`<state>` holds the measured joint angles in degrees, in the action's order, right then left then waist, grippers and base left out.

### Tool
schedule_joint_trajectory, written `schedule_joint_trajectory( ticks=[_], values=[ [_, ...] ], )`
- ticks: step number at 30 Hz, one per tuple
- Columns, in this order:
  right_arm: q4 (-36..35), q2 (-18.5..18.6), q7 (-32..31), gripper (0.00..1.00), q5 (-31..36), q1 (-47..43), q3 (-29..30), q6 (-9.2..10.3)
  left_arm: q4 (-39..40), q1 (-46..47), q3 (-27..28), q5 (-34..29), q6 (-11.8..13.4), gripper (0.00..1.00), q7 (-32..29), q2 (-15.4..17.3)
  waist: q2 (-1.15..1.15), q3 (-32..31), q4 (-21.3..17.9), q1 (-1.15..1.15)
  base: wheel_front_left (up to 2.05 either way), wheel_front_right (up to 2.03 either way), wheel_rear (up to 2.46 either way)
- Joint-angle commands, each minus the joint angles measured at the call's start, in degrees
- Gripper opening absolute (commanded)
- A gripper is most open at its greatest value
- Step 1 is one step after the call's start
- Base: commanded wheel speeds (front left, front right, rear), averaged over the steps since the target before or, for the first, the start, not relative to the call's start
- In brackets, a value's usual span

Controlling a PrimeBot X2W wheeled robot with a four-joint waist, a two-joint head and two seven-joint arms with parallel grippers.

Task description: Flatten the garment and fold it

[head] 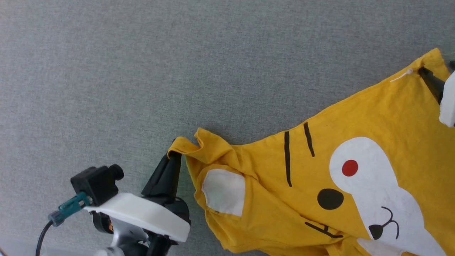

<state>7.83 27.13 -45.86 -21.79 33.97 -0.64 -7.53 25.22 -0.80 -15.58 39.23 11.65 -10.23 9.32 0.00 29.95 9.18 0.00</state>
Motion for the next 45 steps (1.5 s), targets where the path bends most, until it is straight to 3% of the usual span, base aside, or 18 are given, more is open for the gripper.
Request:
schedule_joint_trajectory(
  ticks=[1, 2, 3, 10, 16, 19, 25, 34, 45],
  values=[
    [0.7, 0.2, -1.0, 0.62, -0.7, -0.1, -1.4, 0.04, -0.2, 1.1, -0.1, -0.3, -0.4, 0.0, 0.3, -0.1, 0.0, 0.7, 0.5, 0.0, 0.0, 0.0, 0.0],
    [0.9, 0.4, -1.7, 0.36, -1.0, -0.1, -1.7, 0.04, -0.3, 1.2, -0.1, -0.2, -0.4, 0.0, 0.2, -0.1, 0.0, 0.7, 0.4, 0.0, 0.0, 0.0, 0.0],
    [1.1, 0.5, -2.4, 0.0, -1.1, 0.0, -2.0, 0.04, -0.4, 1.3, -0.1, -0.2, -0.4, 0.0, 0.2, -0.1, 0.0, 0.6, 0.4, 0.0, 0.0, 0.0, 0.0],
    [0.8, 0.8, -2.5, 0.0, -0.6, 0.5, -2.1, 0.04, -1.1, 1.7, 0.5, 0.7, -0.5, 0.0, 0.6, -0.4, 0.0, -1.0, 0.3, 0.0, 0.0, 0.0, 0.0],
    [-0.5, -3.2, 6.9, 0.0, -0.7, 1.5, 0.7, 0.04, -1.8, 5.0, 2.9, -1.3, 0.4, 0.0, 1.3, 1.3, 0.0, -6.2, -1.1, 0.0, 0.0, 0.0, 0.0],
    [-0.9, -4.8, 9.7, 0.0, -0.7, 1.9, 2.1, 0.04, -2.0, 7.2, 4.0, -2.9, 1.1, 0.0, 0.9, 2.6, 0.0, -8.0, -1.9, 0.0, 0.0, 0.0, 0.0],
    [-2.9, -8.1, 15.9, 0.0, -0.4, 5.2, 4.9, 0.04, -4.2, 17.4, 6.3, -8.6, 2.3, 0.0, -3.2, 8.8, 0.0, -12.6, -4.3, 0.0, 0.0, 0.0, 0.0],
    [-2.3, -11.2, 21.1, 0.0, 0.4, 13.6, 5.3, 0.04, -12.4, 40.5, 4.9, -13.4, -1.0, 0.0, -11.7, 15.7, 0.0, -20.6, -7.8, 0.0, 0.0, 0.0, 0.0],
    [0.5, -12.5, 19.4, 0.0, 0.1, 19.6, 2.3, 0.04, -25.3, 58.4, 0.9, -17.0, -5.3, 0.0, -15.4, 17.4, 0.0, -25.9, -10.2, 0.0, 0.0, 0.0, 0.0]
  ],
)
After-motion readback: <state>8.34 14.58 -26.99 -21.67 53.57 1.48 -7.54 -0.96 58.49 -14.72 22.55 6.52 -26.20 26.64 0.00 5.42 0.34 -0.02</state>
